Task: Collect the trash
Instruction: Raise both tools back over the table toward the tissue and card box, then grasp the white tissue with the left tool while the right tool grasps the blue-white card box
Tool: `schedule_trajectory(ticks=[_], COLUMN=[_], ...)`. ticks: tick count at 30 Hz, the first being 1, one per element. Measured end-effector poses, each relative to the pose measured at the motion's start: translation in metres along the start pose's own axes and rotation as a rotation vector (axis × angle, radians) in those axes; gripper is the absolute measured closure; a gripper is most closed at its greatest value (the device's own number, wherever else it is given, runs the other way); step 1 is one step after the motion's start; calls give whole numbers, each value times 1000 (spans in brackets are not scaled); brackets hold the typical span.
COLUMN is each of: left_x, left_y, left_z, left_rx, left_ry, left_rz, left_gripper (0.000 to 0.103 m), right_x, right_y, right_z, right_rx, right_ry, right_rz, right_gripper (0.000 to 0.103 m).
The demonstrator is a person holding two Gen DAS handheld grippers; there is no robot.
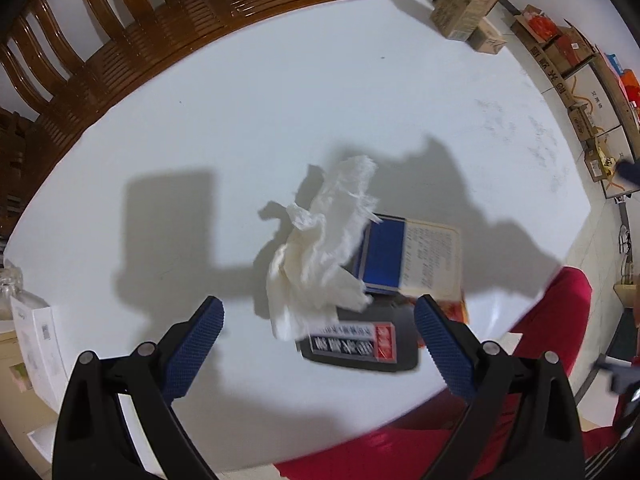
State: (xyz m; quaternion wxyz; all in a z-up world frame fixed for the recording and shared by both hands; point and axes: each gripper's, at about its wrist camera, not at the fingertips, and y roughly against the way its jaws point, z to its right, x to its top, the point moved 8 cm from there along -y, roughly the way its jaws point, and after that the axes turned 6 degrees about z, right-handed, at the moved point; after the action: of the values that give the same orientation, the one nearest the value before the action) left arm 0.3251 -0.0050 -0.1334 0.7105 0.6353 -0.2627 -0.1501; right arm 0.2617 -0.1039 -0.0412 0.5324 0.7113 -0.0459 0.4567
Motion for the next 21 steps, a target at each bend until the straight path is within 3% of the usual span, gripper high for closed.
schedule_trajectory(ticks=[8,14,21], left_x=[8,11,13], left_y=[-37,-51,-65], left_z=[-17,-24,-34], left_rx=[-26,-45,-54], left_ry=[42,33,49], left_rz=[-50,-55,-65], left_gripper=[9,10,34], right_x=[-33,-44,-48], right_y=[-72,-109,-133], right_z=[-16,-19,-17], right_rx=[91,153,179], right_ry=[27,-2,-34], right_rz=[-146,-201,-225], right_gripper=[7,7,10])
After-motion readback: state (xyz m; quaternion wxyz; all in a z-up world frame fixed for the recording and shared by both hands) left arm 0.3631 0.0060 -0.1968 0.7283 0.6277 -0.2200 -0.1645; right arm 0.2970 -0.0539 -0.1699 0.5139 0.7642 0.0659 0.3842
